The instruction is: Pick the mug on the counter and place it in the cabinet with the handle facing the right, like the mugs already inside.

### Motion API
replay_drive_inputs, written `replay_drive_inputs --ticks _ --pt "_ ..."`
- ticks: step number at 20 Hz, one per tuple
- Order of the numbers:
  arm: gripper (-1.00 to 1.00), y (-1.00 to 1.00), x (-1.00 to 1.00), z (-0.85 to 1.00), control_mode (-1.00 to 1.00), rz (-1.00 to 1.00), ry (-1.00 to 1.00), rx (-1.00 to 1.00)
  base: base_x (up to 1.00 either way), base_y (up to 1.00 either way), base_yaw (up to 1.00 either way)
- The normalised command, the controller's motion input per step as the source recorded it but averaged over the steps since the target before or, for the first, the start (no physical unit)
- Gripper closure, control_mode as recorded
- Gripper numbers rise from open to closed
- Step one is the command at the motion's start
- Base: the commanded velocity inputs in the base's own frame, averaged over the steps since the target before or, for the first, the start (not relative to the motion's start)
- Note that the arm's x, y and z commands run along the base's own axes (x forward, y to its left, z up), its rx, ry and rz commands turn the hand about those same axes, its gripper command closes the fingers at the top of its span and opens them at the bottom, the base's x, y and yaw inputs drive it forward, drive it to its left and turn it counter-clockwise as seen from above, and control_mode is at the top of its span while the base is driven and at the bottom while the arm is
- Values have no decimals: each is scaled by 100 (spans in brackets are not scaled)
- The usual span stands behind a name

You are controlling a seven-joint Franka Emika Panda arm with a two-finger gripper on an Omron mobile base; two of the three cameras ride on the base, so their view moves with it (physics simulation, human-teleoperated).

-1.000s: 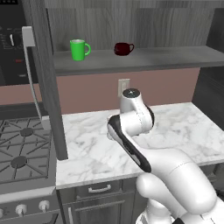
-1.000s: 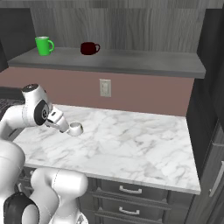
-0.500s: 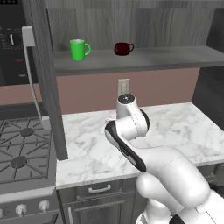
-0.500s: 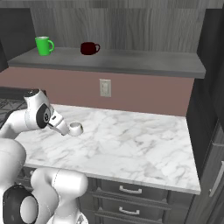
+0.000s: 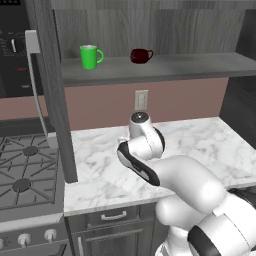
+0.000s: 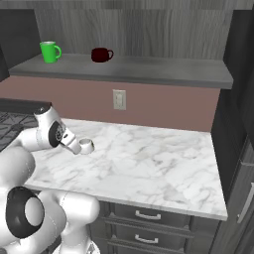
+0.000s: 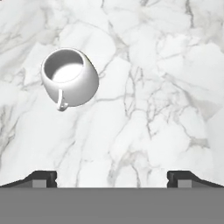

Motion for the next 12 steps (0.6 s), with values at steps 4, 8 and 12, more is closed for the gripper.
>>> replay_drive_inputs --ticks 4,8,12 --pt "-100 13 32 -26 -100 0 0 0 0 0 0" --pt "-100 7 28 -21 -100 0 0 0 0 0 0" --pt "-100 4 25 -23 -100 0 0 0 0 0 0"
